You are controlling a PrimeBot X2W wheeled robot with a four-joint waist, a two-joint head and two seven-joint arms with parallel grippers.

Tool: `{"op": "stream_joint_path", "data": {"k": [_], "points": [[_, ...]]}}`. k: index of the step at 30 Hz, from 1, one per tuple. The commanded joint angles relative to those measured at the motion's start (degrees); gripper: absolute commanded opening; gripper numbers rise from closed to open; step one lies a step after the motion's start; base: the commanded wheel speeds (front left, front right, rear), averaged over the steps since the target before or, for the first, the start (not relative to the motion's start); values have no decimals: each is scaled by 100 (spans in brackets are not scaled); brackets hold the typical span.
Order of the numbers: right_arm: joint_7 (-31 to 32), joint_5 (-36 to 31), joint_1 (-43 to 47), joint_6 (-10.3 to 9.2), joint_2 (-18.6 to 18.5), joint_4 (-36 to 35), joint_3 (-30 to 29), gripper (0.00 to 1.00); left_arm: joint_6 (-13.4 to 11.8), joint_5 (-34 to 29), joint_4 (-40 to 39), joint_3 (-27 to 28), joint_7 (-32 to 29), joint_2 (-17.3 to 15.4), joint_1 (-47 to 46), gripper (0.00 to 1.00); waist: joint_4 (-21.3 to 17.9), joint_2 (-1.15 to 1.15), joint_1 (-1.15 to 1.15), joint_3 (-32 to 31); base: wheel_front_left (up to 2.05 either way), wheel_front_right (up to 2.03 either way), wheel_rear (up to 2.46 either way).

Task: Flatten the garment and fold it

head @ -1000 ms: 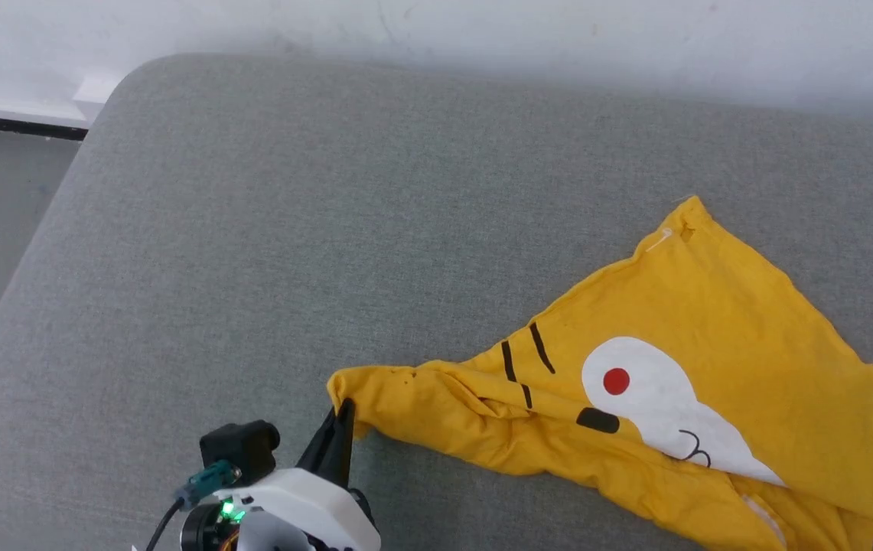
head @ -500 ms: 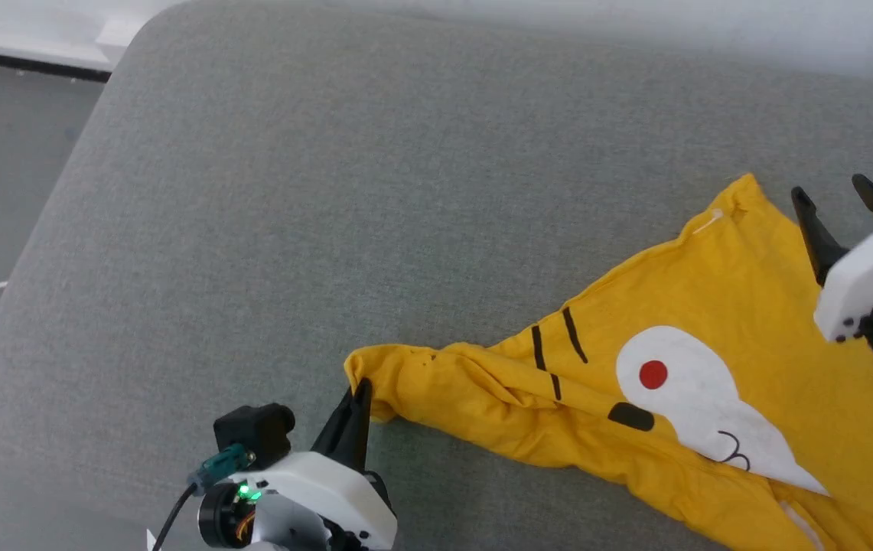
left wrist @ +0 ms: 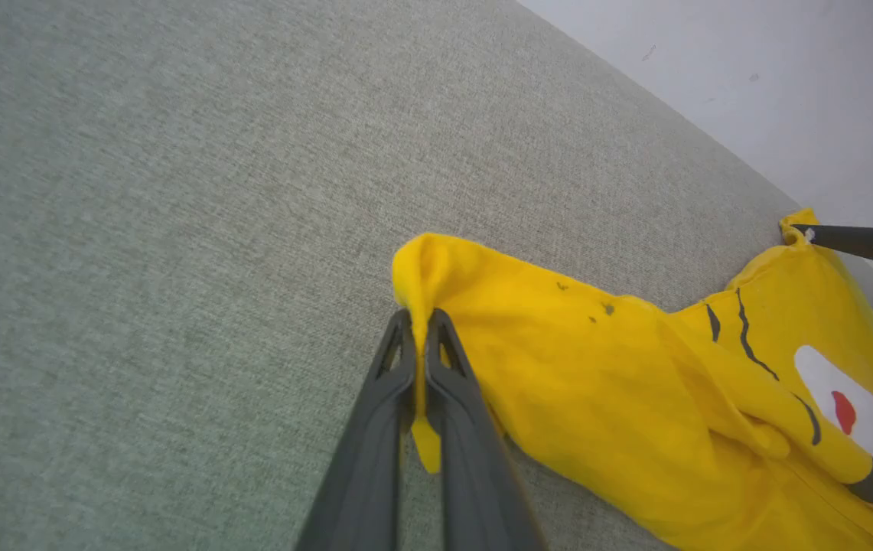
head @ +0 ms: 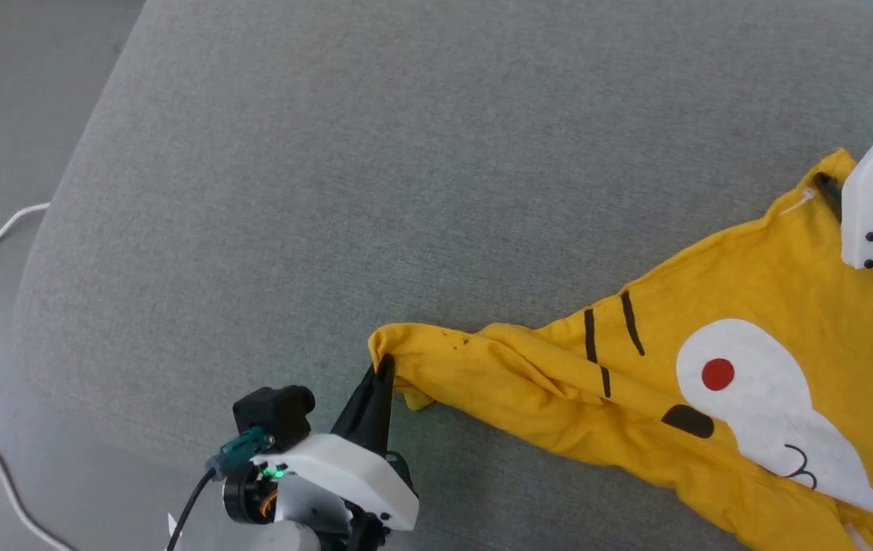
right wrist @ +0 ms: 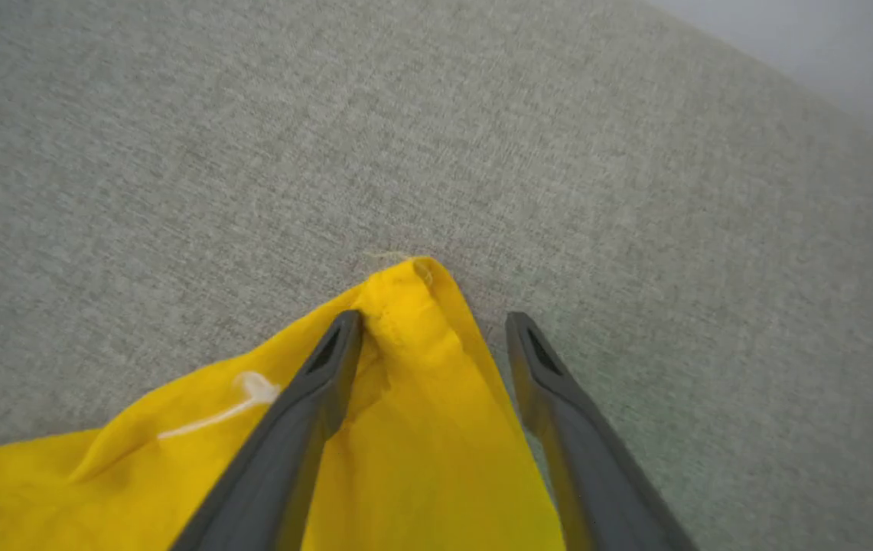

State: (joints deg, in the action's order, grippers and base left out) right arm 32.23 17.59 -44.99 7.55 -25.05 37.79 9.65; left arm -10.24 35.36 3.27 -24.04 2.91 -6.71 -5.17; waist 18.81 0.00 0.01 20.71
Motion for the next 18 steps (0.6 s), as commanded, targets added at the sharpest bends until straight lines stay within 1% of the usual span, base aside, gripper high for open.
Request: {"op": "stream_joint_path", "data": {"k": [1,2,3,4,5,7,10,13,14,18], "points": [[119,-45,-92,-6,21,62,5,100,43,33,52,-17,42,36,-87,0,121,0,-1,111,0,0,0],[241,-69,-120,-6,23,115,-7,96,50,40,75,-23,53,44,-96,0,128,0,-1,117,0,0,0],[362,-106,-137,-6,24,153,0,78,54,47,98,-26,62,49,-105,0,130,0,-1,118,0,0,0],[460,-146,-153,-6,28,188,-35,40,56,54,118,-25,72,54,-110,0,126,0,-1,113,0,0,0],[553,-184,-153,-6,44,215,-73,25,57,61,137,-24,81,56,-114,0,118,0,-1,102,0,0,0],[616,-265,-117,-6,76,209,-140,0,57,69,172,-20,92,50,-109,0,89,0,-1,49,0,0,0],[245,-355,39,-6,134,70,-329,0,55,76,198,-12,101,23,-97,0,26,0,-1,-81,0,0,0],[-521,-406,351,-6,268,-182,-619,0,37,82,204,7,96,-26,-56,0,-74,0,-1,-276,0,0,0],[-521,-406,351,-6,268,-182,-619,0,37,82,204,7,96,-26,-56,0,-74,0,-1,-276,0,0,0],[-1621,-381,948,-6,501,-604,-965,0,-10,90,164,47,58,-134,56,0,-285,0,-1,-588,0,0,0]]}}
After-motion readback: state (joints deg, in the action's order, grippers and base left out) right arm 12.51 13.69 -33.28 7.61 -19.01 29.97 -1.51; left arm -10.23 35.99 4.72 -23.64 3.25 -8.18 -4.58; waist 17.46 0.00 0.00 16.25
